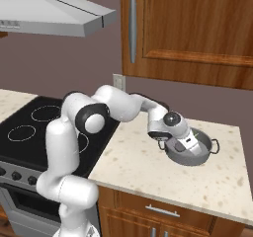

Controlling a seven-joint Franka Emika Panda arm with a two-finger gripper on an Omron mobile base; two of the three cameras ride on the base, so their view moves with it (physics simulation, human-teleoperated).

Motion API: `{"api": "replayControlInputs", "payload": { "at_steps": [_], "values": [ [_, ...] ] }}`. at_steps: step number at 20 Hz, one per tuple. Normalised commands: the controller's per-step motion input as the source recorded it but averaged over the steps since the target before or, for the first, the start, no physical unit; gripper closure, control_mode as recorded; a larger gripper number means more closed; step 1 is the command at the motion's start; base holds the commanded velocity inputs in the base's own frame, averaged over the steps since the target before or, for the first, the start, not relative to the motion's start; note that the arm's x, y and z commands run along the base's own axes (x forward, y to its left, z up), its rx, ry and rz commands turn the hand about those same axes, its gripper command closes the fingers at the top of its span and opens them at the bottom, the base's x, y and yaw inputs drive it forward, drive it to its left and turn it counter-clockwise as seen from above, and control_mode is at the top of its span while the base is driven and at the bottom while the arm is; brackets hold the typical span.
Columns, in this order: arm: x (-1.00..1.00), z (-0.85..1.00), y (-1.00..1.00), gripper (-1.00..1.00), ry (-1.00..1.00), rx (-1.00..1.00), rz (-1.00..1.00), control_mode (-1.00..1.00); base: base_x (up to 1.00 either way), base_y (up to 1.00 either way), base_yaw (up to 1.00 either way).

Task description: Turn on the sink faucet. Then move the eggplant from the counter to the sink. Turn off the sink. Move the vegetable from the sink to the pot next to the stove. Finally move the pot to the rear right burner.

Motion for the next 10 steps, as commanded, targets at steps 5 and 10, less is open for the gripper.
{"api": "replayControlInputs", "payload": {
  "at_steps": [5, 10],
  "values": [
    [0.0, -0.15, -0.06, 1.0, 0.02, 0.0, 0.0, -1.0, 0.0, 0.0, 0.0],
    [0.0, 0.0, 0.08, -1.0, 0.0, 0.0, 0.0, -1.0, 0.0, 0.0, 0.0]
  ]
}}
